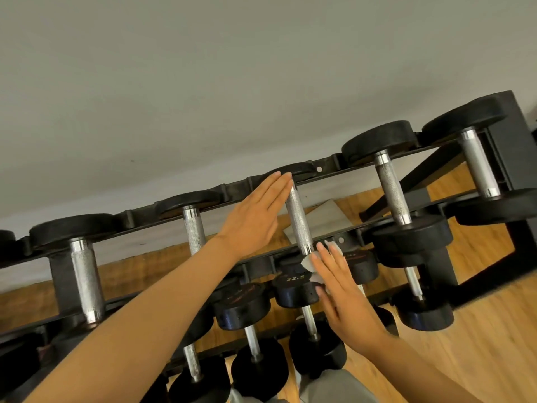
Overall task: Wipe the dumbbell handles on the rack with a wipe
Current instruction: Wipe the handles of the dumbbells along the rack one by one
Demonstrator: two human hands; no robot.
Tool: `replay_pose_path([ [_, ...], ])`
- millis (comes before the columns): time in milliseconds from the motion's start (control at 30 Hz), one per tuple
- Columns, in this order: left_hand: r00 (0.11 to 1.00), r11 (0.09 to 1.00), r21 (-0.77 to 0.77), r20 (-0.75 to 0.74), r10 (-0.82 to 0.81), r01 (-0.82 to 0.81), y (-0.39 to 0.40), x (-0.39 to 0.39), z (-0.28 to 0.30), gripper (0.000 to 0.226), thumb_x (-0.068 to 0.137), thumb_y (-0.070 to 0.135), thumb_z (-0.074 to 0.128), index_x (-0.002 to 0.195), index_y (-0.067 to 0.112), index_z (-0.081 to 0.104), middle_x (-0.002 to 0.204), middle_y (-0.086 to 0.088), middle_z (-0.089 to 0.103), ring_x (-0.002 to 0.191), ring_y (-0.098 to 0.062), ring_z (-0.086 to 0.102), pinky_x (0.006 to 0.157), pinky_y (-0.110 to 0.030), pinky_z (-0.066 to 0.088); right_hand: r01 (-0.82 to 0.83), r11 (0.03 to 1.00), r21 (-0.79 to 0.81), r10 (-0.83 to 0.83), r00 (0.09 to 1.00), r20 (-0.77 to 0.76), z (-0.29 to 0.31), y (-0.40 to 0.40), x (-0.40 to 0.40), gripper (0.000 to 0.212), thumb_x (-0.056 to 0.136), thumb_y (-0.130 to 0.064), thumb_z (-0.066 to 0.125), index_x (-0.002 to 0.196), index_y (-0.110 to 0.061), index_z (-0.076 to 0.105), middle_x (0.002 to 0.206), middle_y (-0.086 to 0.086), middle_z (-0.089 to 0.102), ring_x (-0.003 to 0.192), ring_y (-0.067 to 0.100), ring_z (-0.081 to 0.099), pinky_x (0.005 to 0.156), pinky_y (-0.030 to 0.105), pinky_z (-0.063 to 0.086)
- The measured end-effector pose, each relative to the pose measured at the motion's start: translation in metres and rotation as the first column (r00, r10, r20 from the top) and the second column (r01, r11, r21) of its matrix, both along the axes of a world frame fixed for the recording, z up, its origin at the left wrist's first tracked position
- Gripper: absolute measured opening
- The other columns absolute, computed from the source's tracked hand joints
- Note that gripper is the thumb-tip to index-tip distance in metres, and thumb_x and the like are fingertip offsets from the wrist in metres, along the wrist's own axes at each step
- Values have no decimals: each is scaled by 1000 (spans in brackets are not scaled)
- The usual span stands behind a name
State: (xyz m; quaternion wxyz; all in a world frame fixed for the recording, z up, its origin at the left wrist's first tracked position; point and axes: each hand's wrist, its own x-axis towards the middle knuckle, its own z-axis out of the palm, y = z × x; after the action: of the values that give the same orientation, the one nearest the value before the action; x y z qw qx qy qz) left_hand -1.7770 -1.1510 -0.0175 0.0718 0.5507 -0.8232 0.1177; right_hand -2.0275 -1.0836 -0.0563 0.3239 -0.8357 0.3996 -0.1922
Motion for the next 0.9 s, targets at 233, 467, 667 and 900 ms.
replay_pose_path([
  [233, 991, 998, -48, 127, 45, -39, -22, -16, 7, 64, 98, 28, 51, 150, 0, 26, 157, -15, 34, 146, -27, 31, 122, -37, 14, 64, 998, 23, -65, 995, 70, 4, -4, 16, 73, 93, 12, 40, 153, -27, 23, 162, -10, 16, 148, 5, 12, 121, 28, 15],
  [467, 998, 999, 17, 52, 30, -31, -24, -10, -1, 62, 104, 22, 38, 152, 6, 1, 161, -9, -2, 152, -22, 4, 121, -32, -12, 93, 971, -220, -87, 995, 39, -10, -17, 2, 57, 93, 7, 52, 145, -16, 44, 156, -1, 34, 146, 14, 26, 116, 45, 27],
  [667, 996, 992, 125, -85, 8, 2, -24, -6, 3, 66, 101, 13, 44, 153, 9, 4, 164, -7, 3, 149, -15, -5, 122, -29, -8, -4, 876, -483, -21, 999, -45, -20, -10, 26, 54, 91, 4, 39, 143, -10, 43, 151, 7, 42, 145, 31, 25, 121, 47, 15],
  [900, 981, 990, 95, -174, -86, 104, -26, 0, 3, 65, 96, 7, 55, 153, 1, 25, 161, -15, 23, 150, -25, 18, 121, -43, 25, -300, 759, -578, 175, 949, -262, -13, -23, 23, 53, 89, 6, 43, 141, -5, 49, 150, 10, 43, 144, 25, 29, 122, 39, 14],
])
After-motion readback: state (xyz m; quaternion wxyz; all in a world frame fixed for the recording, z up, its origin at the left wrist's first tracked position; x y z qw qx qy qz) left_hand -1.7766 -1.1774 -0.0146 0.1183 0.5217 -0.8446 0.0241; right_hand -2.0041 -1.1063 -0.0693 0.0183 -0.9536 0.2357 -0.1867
